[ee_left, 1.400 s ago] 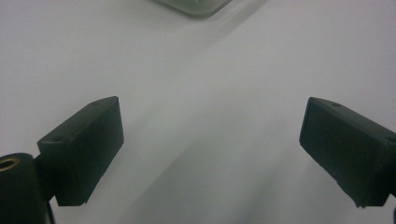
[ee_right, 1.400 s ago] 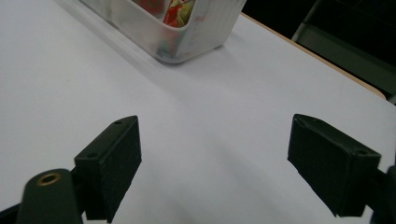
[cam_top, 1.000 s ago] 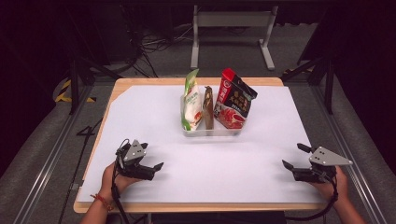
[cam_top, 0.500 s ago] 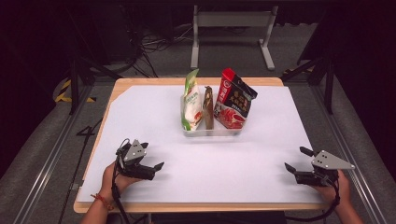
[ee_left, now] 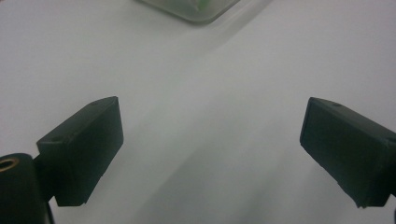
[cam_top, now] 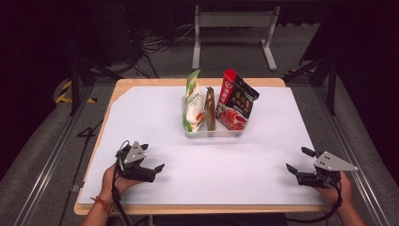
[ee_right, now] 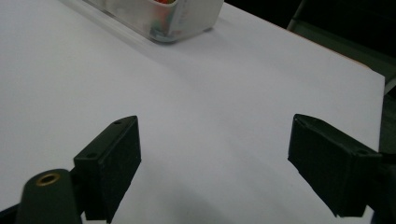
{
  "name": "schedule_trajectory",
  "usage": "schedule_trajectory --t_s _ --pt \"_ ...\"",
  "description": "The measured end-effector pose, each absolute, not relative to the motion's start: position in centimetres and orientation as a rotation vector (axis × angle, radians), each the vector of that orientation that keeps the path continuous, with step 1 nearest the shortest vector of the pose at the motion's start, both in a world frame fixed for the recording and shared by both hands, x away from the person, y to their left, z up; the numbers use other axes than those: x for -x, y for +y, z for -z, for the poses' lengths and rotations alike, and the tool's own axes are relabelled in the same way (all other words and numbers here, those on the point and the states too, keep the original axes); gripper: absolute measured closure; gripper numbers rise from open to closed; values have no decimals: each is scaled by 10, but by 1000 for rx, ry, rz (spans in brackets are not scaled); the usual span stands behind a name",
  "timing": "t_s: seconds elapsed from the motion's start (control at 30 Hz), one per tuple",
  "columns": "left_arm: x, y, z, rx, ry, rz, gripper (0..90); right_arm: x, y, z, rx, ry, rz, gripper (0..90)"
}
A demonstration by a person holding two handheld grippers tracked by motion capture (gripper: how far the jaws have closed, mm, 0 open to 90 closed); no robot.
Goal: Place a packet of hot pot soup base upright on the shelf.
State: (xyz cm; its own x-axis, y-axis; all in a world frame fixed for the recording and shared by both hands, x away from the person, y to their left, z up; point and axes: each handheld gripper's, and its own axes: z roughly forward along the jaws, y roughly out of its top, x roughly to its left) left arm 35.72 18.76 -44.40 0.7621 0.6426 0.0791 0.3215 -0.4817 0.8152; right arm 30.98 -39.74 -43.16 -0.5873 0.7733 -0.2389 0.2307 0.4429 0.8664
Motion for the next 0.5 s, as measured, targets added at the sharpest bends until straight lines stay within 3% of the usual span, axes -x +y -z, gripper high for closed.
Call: schedule_trajectory --t_s 0.5 --pt "-359 185 443 -2102 717 -479 67 -308 -396 431 -833 2051 -1118 180"
